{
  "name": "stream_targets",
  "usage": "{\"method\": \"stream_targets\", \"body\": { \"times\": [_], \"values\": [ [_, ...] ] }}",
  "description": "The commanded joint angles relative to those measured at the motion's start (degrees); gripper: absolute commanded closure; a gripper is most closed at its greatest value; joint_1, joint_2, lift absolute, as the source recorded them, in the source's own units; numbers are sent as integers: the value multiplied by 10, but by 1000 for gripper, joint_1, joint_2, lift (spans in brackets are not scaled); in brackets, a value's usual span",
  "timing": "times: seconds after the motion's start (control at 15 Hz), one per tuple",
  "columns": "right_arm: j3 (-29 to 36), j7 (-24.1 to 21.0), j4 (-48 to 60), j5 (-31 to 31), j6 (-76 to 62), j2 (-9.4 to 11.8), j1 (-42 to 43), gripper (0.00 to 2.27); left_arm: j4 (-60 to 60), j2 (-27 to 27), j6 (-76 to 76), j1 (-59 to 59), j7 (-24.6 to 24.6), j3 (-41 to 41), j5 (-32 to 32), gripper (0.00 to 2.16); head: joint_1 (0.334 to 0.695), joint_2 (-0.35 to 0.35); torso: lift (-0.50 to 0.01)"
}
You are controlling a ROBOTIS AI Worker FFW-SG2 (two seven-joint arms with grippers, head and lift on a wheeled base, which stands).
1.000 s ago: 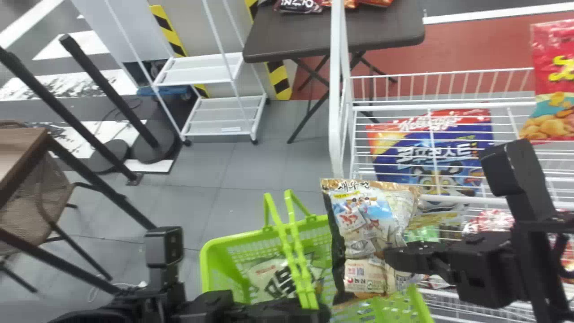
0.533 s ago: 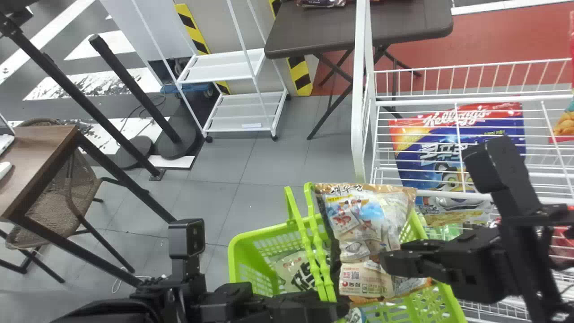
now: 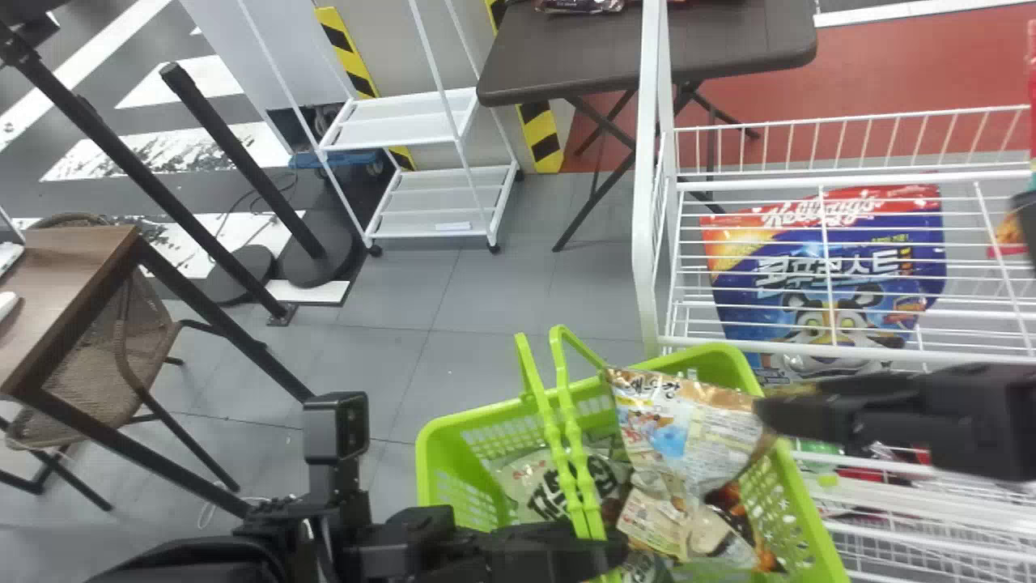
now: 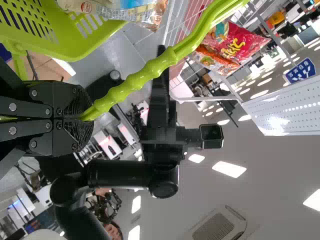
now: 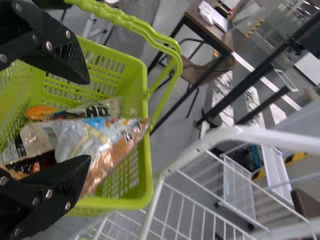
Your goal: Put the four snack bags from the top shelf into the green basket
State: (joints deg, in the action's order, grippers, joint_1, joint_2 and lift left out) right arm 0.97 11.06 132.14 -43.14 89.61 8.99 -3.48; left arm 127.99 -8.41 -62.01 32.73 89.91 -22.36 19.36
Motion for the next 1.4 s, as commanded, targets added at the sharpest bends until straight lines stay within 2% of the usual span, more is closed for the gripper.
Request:
{"method": "stream_targets", "body": {
  "times": [0.0, 0.07, 0.13, 0.2, 0.47, 0.67, 0.87, 0.93, 1.07, 1.2, 1.27, 1.33],
  "values": [
    [45, 3, -14, 110, 5, 9, 16, 73, 1, 0, 0, 4, 7, -2, 1, 2148, 695, 231, -6],
    [51, 2, -36, 149, 5, 13, 16, 73, 1, 0, 0, 5, 7, -3, 2, 2148, 695, 172, -6],
    [54, 2, -69, 184, -63, 23, 25, 76, 1, 0, 0, 6, 7, -3, 2, 2148, 695, 112, -6],
    [66, 0, -103, 199, -102, 28, 39, 76, 1, 0, 0, 7, 7, -4, 2, 2148, 695, 18, -6],
    [84, 1, -231, 237, -220, 49, 106, 80, -2, 0, 2, 8, 7, -7, 2, 2148, 695, -125, -6],
    [75, 19, -348, 263, -311, 54, 173, 80, -4, 0, 2, 8, 7, -7, 2, 2148, 695, -193, -6],
    [38, 30, -458, 296, -403, 51, 234, 83, -9, 0, 4, 8, 7, -12, 2, 2148, 695, -200, -6],
    [26, 33, -486, 308, -420, 50, 249, 161, -12, 0, 4, 8, 7, -14, 2, 2148, 695, -197, -6],
    [19, 36, -501, 312, -450, 50, 255, 687, -15, 0, 5, 10, 7, -18, 3, 2148, 695, -187, -6],
    [18, 37, -500, 313, -452, 50, 251, 1943, -16, 0, 7, 11, 7, -22, 4, 2148, 695, -172, -6],
    [23, 37, -491, 312, -452, 50, 240, 2169, -16, 0, 7, 12, 7, -22, 5, 2148, 695, -170, -6],
    [27, 37, -472, 310, -452, 50, 229, 2226, -16, 0, 7, 12, 7, -22, 5, 2148, 695, -168, -6]
  ]
}}
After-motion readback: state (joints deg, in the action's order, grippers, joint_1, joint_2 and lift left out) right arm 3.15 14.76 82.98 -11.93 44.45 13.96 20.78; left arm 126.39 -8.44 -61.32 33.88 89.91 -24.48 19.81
